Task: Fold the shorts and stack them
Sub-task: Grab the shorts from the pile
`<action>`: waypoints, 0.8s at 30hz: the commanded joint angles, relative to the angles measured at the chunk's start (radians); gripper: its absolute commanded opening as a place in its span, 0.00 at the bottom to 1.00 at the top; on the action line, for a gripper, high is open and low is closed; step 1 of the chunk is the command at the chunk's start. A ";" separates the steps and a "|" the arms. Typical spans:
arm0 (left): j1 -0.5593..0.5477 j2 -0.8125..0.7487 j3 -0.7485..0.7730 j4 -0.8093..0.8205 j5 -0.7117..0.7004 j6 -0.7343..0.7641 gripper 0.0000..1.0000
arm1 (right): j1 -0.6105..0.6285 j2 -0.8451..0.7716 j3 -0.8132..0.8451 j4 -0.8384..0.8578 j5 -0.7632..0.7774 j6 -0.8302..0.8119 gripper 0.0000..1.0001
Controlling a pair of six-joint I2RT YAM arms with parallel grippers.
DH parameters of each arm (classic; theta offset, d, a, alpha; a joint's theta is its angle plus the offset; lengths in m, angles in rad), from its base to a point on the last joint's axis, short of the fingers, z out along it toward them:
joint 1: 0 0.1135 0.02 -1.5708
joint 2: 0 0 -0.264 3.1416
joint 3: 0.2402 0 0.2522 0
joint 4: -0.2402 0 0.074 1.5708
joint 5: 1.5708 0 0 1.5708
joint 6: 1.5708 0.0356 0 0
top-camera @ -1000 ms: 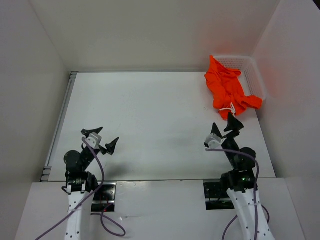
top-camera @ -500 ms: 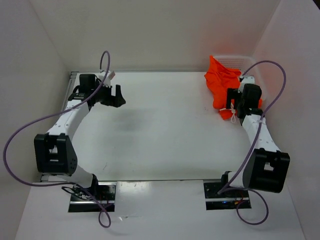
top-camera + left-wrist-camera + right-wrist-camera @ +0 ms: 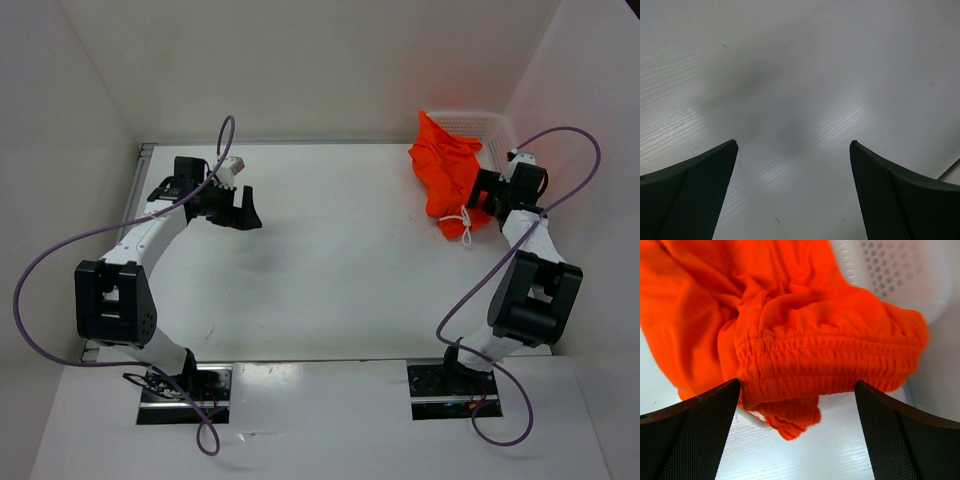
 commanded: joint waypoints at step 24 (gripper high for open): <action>0.003 -0.026 -0.011 0.002 0.042 0.004 0.99 | 0.029 -0.120 0.111 0.141 -0.035 -0.080 0.00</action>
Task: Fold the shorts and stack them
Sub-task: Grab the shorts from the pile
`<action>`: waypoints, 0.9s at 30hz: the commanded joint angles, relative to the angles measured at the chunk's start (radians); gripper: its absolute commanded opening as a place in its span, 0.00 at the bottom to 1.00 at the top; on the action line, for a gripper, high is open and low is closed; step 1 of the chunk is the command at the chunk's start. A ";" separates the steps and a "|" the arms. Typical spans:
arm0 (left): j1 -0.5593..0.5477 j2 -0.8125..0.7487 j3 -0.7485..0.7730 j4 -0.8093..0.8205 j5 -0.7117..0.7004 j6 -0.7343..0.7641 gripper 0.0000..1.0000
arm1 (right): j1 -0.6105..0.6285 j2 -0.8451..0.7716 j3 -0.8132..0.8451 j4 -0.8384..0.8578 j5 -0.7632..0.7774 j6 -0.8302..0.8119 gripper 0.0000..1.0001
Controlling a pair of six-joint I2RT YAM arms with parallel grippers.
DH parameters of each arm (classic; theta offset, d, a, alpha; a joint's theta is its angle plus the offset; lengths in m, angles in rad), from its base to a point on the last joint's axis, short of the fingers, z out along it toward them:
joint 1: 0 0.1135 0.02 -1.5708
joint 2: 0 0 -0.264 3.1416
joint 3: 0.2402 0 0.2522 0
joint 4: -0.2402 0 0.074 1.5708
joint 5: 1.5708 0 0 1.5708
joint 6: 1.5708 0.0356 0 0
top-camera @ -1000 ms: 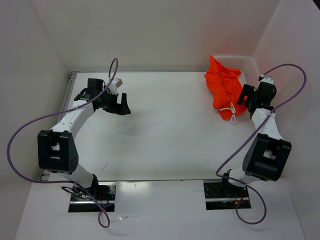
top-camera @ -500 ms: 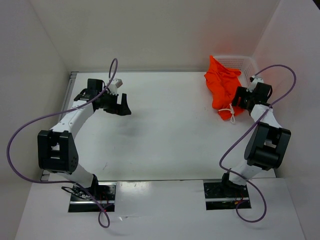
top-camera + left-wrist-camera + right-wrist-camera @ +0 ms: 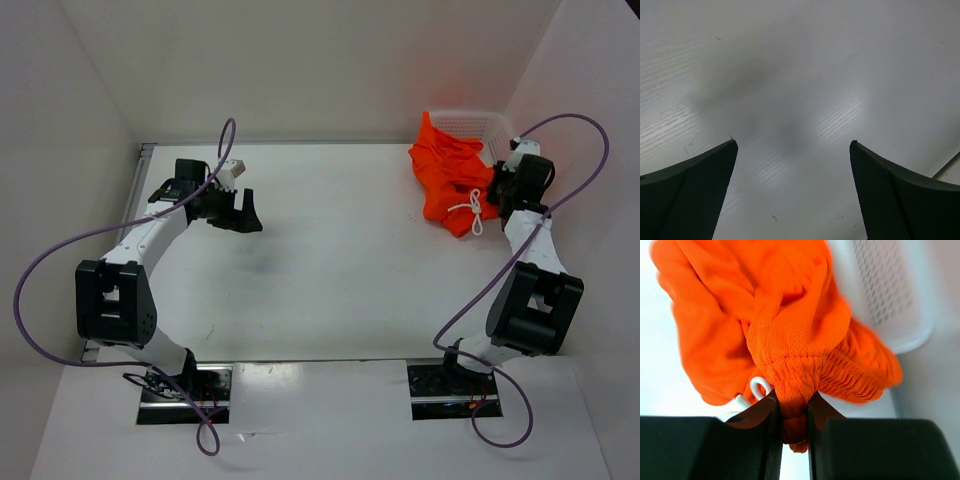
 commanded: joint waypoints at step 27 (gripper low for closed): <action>0.013 -0.189 0.016 0.053 0.002 0.004 0.99 | 0.486 0.183 1.239 -0.222 -0.243 -0.007 0.00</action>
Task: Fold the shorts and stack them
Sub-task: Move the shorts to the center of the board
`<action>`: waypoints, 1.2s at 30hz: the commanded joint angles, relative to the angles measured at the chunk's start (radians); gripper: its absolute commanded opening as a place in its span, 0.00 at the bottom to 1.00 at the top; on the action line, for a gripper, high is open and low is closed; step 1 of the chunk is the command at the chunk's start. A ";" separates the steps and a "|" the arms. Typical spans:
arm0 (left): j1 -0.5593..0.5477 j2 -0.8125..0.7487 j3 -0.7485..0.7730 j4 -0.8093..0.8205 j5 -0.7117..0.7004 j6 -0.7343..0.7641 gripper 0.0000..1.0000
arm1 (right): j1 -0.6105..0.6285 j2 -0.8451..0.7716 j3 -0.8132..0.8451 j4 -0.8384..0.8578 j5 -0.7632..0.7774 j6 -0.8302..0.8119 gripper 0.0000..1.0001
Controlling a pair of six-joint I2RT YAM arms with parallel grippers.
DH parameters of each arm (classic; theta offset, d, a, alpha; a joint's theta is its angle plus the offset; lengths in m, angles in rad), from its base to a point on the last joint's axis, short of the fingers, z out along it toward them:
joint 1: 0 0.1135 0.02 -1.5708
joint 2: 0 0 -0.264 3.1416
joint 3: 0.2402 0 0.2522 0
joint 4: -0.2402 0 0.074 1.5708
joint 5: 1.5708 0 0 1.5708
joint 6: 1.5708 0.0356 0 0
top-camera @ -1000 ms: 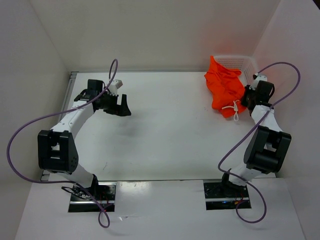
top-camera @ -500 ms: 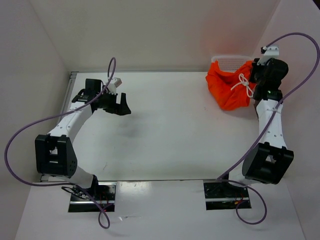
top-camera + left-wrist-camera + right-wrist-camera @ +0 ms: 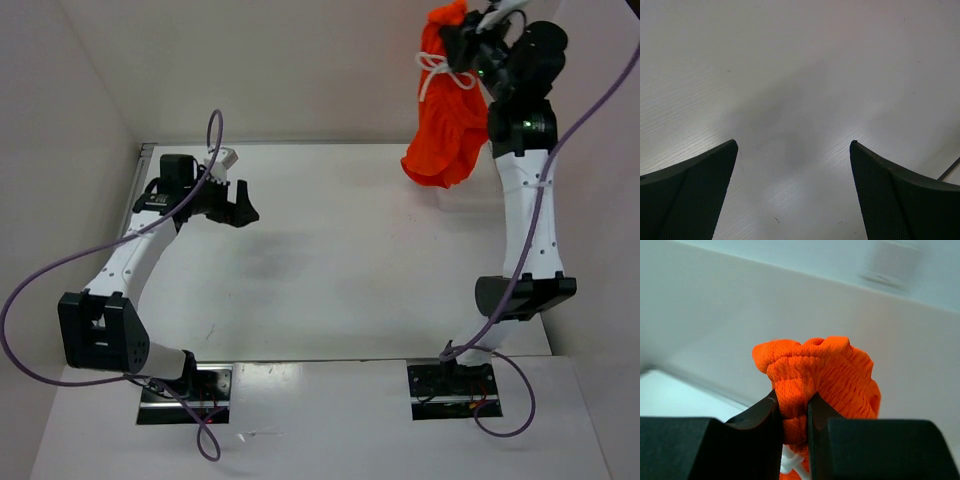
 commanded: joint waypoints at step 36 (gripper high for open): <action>0.180 -0.020 -0.197 0.031 0.000 0.004 0.99 | 0.300 0.281 -0.620 -0.113 0.115 0.019 0.83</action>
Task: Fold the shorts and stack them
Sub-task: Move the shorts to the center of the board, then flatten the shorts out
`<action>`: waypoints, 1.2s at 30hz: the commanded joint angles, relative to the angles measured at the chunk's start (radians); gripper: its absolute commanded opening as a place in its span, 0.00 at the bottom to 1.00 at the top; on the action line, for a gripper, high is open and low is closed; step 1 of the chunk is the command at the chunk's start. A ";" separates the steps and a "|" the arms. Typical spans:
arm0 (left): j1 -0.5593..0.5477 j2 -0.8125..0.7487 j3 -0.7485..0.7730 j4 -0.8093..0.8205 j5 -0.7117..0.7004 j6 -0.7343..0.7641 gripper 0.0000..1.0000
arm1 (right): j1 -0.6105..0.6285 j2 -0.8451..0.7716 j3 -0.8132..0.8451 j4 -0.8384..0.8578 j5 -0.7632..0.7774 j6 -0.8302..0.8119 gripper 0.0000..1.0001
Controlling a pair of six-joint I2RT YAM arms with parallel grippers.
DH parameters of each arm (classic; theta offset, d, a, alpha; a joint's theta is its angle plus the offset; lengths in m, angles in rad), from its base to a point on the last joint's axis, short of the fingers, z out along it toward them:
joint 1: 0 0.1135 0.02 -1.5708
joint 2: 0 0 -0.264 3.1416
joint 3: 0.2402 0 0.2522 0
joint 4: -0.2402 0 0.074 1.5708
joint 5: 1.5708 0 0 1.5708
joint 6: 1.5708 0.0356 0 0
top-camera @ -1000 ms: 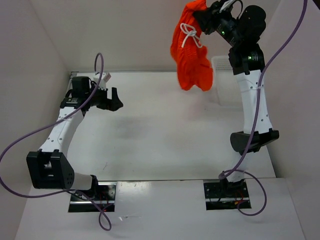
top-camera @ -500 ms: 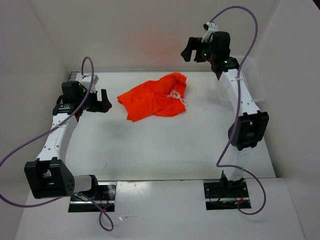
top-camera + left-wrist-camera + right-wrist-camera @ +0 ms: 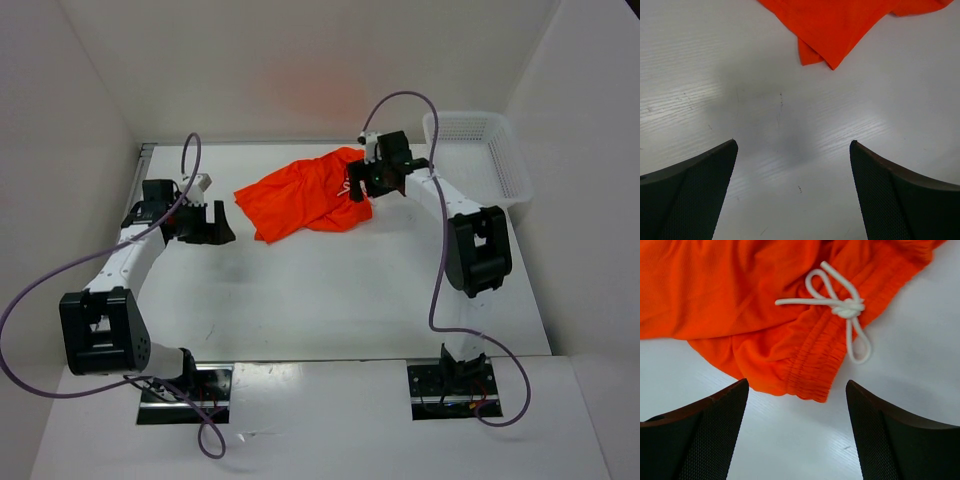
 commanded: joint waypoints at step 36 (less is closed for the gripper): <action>0.003 -0.032 0.008 0.019 0.045 0.004 0.99 | 0.185 -0.099 0.375 -0.129 -0.534 -0.035 0.00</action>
